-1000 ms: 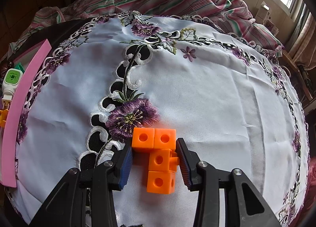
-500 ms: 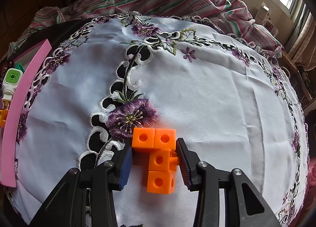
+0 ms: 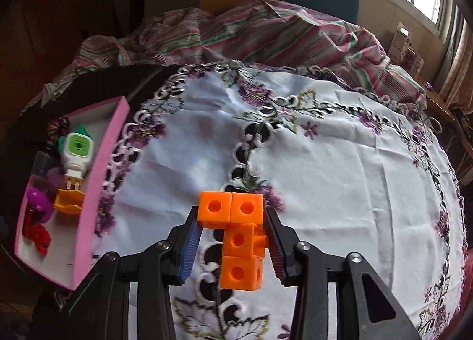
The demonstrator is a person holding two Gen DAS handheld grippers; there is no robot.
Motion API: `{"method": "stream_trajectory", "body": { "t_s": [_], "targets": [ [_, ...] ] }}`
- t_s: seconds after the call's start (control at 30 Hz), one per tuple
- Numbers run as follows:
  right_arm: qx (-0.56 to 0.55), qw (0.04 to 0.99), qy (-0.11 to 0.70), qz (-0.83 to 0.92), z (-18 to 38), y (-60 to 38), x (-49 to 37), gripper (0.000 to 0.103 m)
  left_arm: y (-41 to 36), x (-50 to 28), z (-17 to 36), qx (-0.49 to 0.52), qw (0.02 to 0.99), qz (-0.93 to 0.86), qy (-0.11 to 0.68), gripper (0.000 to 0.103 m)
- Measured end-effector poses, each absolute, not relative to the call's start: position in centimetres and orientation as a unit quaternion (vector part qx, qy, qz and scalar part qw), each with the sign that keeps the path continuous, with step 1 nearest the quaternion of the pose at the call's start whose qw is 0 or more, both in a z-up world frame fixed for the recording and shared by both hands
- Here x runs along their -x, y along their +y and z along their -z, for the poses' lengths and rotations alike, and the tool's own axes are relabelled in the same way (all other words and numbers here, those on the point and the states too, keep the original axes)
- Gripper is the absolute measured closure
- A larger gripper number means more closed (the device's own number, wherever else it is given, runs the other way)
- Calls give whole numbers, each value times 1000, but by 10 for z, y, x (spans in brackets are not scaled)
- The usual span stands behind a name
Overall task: Organize rigid objects
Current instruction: 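Lift the orange cube cluster with the right tool, then carry the orange cubes into the tray and open the right tool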
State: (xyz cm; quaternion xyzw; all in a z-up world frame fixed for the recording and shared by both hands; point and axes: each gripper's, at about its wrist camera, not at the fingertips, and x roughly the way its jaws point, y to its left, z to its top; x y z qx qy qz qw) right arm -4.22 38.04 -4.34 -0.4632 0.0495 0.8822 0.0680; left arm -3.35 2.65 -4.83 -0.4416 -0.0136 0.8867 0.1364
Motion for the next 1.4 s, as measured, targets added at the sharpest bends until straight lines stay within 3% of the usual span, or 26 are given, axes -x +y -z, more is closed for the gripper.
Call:
{"method": "stream_trajectory", "body": {
  "t_s": [0.27, 0.47, 0.83, 1.27, 1.4],
  "targets": [
    [446, -64, 27, -892, 22, 277, 48, 61, 18, 33, 52, 441, 128, -888, -22, 51],
    [474, -122, 19, -872, 47, 220, 58, 61, 10, 34, 57, 446, 117, -887, -30, 51],
    [520, -111, 1, -847, 105, 190, 76, 60, 7, 36, 60, 446, 107, -888, -23, 42],
    [483, -104, 26, -869, 86, 196, 58, 56, 7, 32, 52, 429, 84, -899, -12, 27],
    [455, -82, 25, -886, 72, 197, 50, 56, 7, 26, 47, 418, 75, -905, -10, 14]
  ]
}}
